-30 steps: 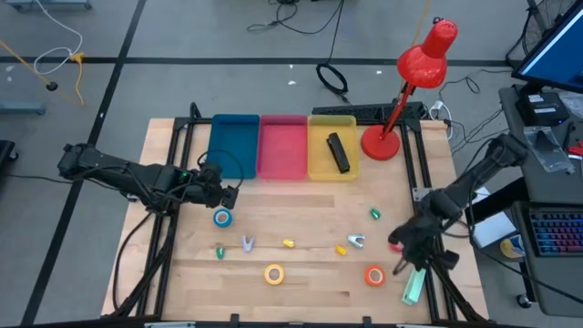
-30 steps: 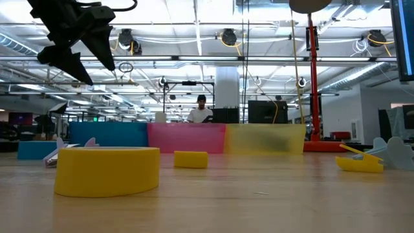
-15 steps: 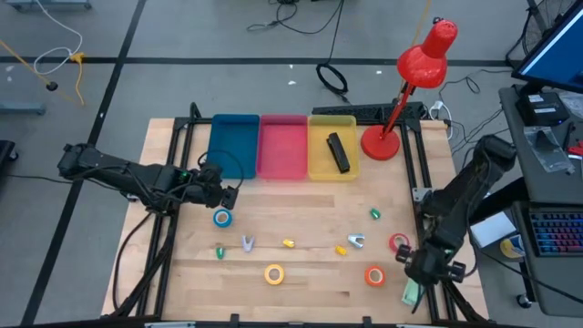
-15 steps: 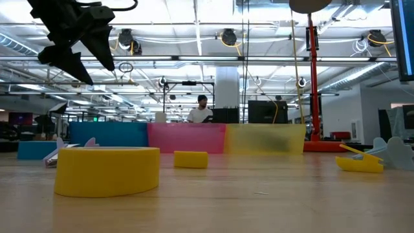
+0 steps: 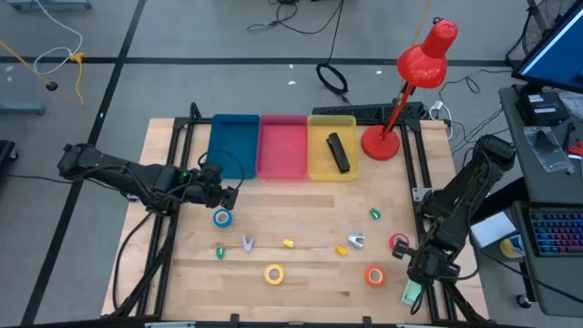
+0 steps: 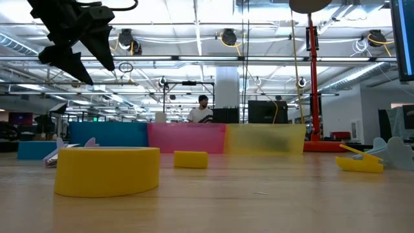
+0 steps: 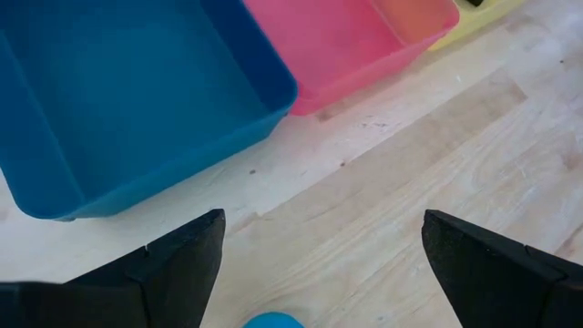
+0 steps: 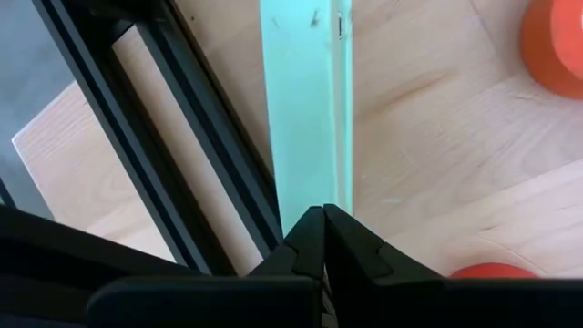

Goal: Pick and place Stapler, Stapler remover, tape
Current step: Put the large light green stapler into the yellow bin

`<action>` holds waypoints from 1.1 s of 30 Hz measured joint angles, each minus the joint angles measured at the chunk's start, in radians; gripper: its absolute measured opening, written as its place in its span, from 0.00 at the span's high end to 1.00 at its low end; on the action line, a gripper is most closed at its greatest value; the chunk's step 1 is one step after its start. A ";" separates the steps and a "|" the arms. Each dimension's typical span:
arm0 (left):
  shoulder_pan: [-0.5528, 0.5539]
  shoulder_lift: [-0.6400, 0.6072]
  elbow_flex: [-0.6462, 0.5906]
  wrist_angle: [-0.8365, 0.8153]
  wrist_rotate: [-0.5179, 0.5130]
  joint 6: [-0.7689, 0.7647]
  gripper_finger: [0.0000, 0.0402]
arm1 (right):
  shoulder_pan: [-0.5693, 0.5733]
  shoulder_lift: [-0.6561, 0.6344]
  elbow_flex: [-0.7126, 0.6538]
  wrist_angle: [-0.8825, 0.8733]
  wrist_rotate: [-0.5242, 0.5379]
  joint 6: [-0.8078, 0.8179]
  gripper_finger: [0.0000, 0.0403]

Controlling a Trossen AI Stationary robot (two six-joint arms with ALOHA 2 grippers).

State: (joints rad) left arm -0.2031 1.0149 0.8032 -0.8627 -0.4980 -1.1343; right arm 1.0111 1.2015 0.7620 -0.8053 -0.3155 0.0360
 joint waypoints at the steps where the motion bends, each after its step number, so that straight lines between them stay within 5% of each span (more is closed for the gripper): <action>1: 0.000 0.000 0.000 0.000 0.000 0.000 0.08 | 0.000 0.000 0.000 0.000 0.000 0.000 1.00; 9: 0.000 0.000 0.000 0.000 0.000 0.000 0.09 | 0.000 0.000 0.000 0.000 -0.003 0.004 0.96; 22: 0.000 0.000 0.000 0.000 0.000 -0.001 0.07 | -0.002 0.000 0.000 0.017 -0.054 -0.022 0.65; 33: 0.000 0.000 0.000 0.000 0.000 -0.003 0.08 | -0.011 0.019 0.000 0.091 -0.053 -0.082 0.54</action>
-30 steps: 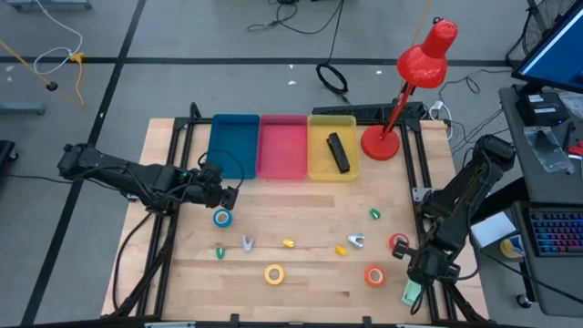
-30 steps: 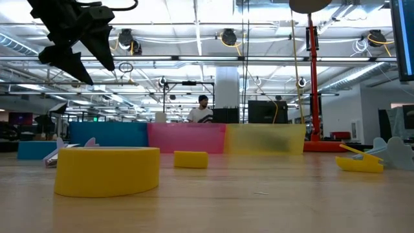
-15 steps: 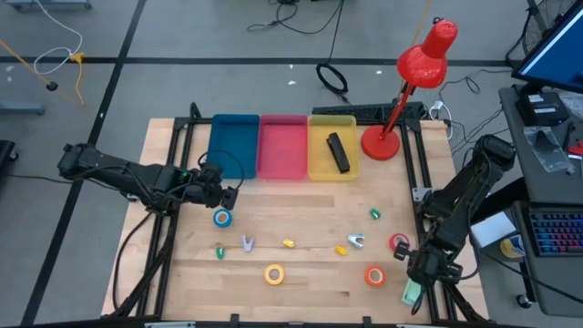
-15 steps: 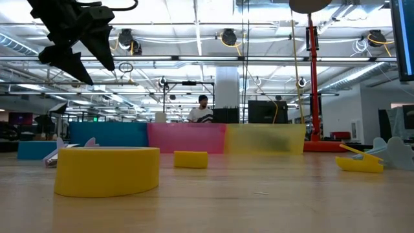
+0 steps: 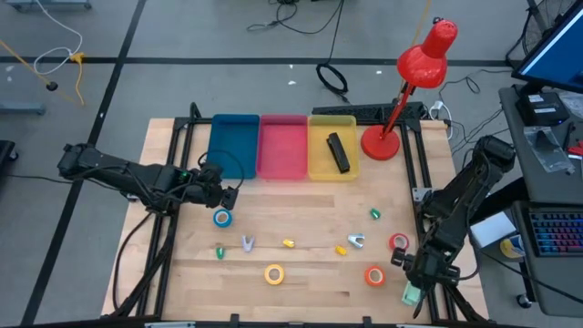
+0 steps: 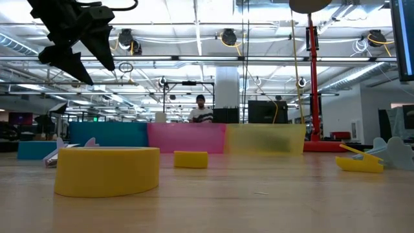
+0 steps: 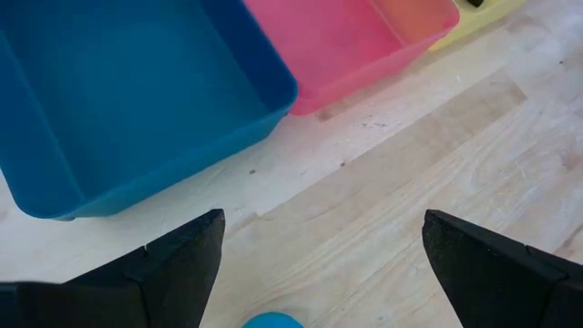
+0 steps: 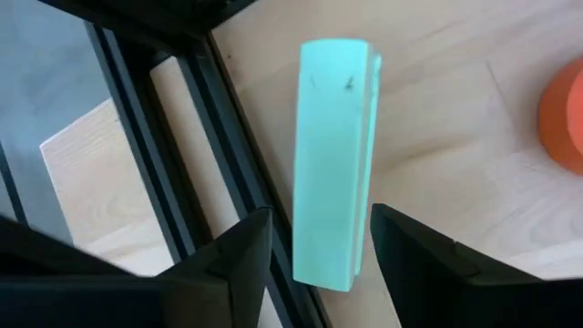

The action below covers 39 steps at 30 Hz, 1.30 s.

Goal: Pick and place Stapler, Stapler remover, tape
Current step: Put the large light green stapler into the yellow bin

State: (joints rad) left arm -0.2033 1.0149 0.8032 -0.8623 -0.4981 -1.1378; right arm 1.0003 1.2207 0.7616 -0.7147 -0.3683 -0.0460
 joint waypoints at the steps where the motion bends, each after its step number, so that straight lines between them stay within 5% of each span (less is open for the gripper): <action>1: 0.000 0.000 0.000 0.000 0.000 0.000 0.07 | -0.003 0.007 0.000 0.000 0.000 0.000 0.53; 22: 0.000 0.000 0.000 0.000 -0.001 0.008 0.06 | -0.036 0.149 0.002 -0.006 -0.104 -0.112 0.50; 39: 0.000 0.000 0.000 0.000 0.000 0.009 0.06 | -0.090 0.163 -0.046 -0.010 -0.064 -0.206 0.50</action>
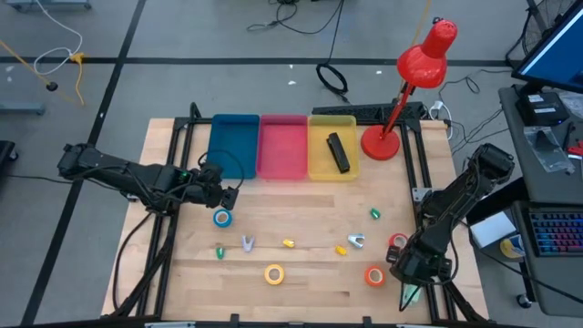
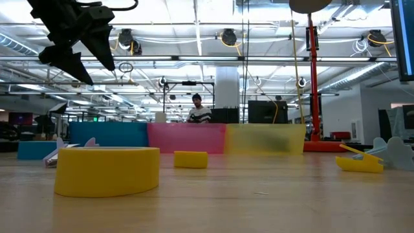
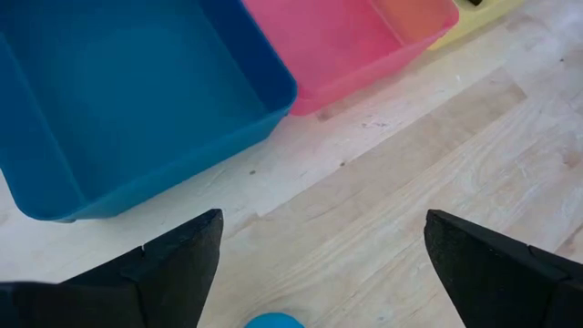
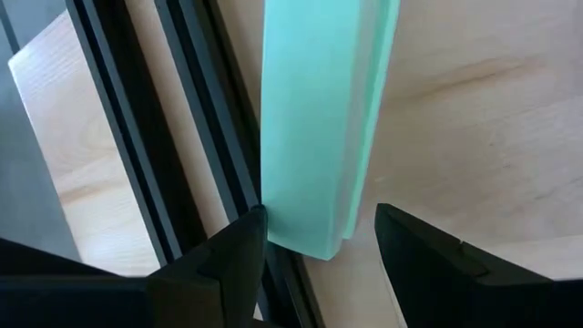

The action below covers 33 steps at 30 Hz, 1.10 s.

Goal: Pick and place Stapler, Stapler remover, tape
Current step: Put the large light green stapler into the yellow bin

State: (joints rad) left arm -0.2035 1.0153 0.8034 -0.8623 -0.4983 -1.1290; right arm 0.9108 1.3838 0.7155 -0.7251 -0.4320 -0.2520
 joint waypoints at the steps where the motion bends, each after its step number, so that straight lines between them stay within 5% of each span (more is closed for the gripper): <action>1: 0.000 0.000 0.000 0.000 0.000 0.000 0.06 | 0.000 0.000 0.000 0.001 -0.001 0.000 0.50; 8: 0.000 0.000 0.000 0.000 0.000 0.006 0.06 | 0.001 0.002 -0.001 0.019 -0.024 -0.024 0.53; 20: 0.000 0.000 0.000 0.000 0.001 0.008 0.06 | -0.007 -0.001 0.003 0.007 0.008 -0.021 0.72; 28: 0.000 0.000 0.000 0.000 0.001 0.007 0.06 | -0.044 0.000 0.003 0.005 0.019 -0.008 0.74; 33: 0.000 0.000 0.000 0.000 0.001 0.007 0.06 | -0.049 0.010 -0.001 0.049 0.173 0.022 0.74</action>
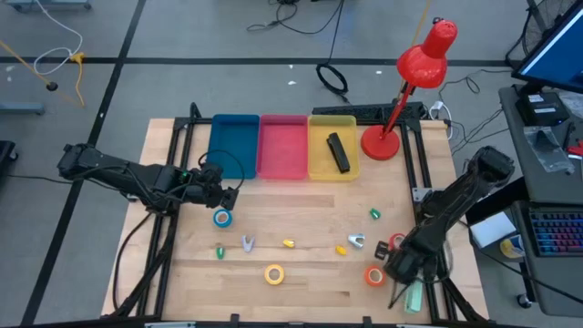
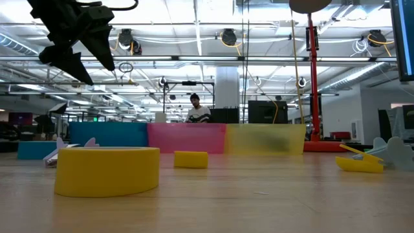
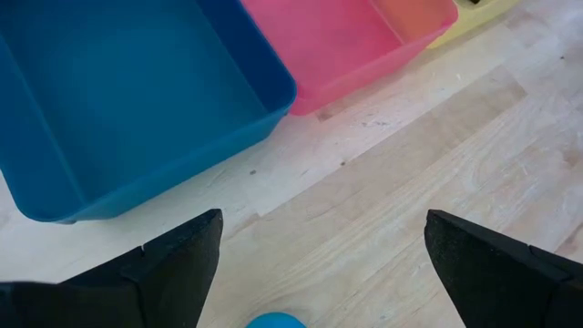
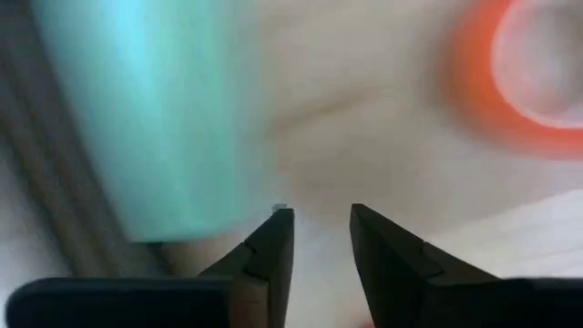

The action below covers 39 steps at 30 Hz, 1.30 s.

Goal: Pick and place Stapler, Stapler remover, tape
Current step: Put the large light green stapler into the yellow bin

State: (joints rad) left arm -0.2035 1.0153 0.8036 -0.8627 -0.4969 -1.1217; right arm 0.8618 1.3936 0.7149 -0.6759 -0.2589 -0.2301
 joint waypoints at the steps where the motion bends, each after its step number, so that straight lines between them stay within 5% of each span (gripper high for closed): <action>1: 0.000 0.000 0.000 0.000 0.000 0.000 0.06 | -0.001 0.003 -0.002 -0.007 0.016 0.006 0.74; 17: 0.000 0.000 0.000 0.000 0.002 0.044 0.06 | -0.018 -0.110 0.026 -0.051 0.074 0.004 0.74; 22: 0.000 0.000 0.000 0.000 -0.001 0.065 0.06 | -0.019 -0.136 0.104 -0.165 -0.093 -0.140 0.74; 26: 0.000 0.000 0.000 0.001 -0.002 0.084 0.06 | -0.018 -0.122 0.137 -0.098 -0.247 -0.070 0.74; 39: 0.000 0.000 0.000 0.001 -0.002 0.127 0.06 | 0.067 0.023 0.139 0.029 -0.262 0.108 0.74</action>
State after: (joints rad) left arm -0.2035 1.0153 0.8040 -0.8619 -0.4985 -0.9944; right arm 0.9284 1.4165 0.8536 -0.6468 -0.5214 -0.1217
